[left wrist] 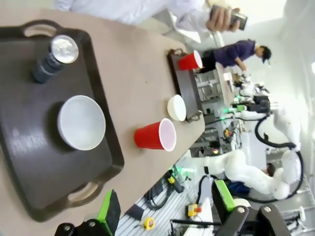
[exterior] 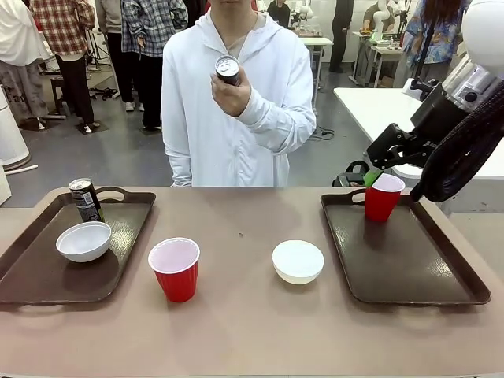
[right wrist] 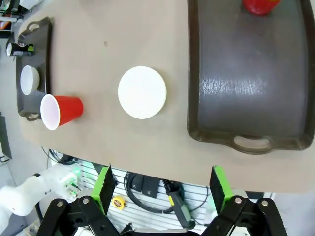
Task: Prepare tableware on both trays.
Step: Pick up a Picnic Bowl from the table and place it on a Handle tray.
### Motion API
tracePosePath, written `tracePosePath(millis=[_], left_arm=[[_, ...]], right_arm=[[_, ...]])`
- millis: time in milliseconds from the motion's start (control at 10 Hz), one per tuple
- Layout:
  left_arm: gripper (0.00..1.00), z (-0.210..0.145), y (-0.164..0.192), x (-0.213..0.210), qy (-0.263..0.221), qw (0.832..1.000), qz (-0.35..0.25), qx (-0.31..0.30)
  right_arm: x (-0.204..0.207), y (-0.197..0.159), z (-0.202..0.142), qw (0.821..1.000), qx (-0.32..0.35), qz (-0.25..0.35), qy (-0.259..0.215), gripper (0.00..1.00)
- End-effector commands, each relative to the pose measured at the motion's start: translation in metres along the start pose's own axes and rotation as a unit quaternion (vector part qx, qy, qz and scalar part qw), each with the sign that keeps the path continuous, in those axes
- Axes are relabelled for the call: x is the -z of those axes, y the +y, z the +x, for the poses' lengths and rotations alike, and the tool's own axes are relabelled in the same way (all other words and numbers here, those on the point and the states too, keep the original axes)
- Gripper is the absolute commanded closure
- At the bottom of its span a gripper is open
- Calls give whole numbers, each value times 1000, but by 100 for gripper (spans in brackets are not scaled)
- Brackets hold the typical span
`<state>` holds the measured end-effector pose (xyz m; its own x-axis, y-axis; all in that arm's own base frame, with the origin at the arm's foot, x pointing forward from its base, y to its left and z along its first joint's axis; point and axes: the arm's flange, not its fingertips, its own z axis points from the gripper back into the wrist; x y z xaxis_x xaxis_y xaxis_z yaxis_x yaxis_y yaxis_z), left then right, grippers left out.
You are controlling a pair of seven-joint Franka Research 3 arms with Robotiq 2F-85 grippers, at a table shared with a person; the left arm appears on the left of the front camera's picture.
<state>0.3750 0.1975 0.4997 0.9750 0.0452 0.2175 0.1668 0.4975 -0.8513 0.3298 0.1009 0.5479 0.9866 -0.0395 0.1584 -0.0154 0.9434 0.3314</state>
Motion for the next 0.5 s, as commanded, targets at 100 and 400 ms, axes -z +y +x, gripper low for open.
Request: tracePosePath(millis=[100, 400], left_arm=[[0, 0, 0, 0, 0, 1000, 0, 0], [0, 0, 0, 0, 0, 1000, 0, 0]], right_arm=[[18, 17, 8, 1000, -8, -19, 19, 0], [78, 67, 30, 995, -26, -88, 48, 0]])
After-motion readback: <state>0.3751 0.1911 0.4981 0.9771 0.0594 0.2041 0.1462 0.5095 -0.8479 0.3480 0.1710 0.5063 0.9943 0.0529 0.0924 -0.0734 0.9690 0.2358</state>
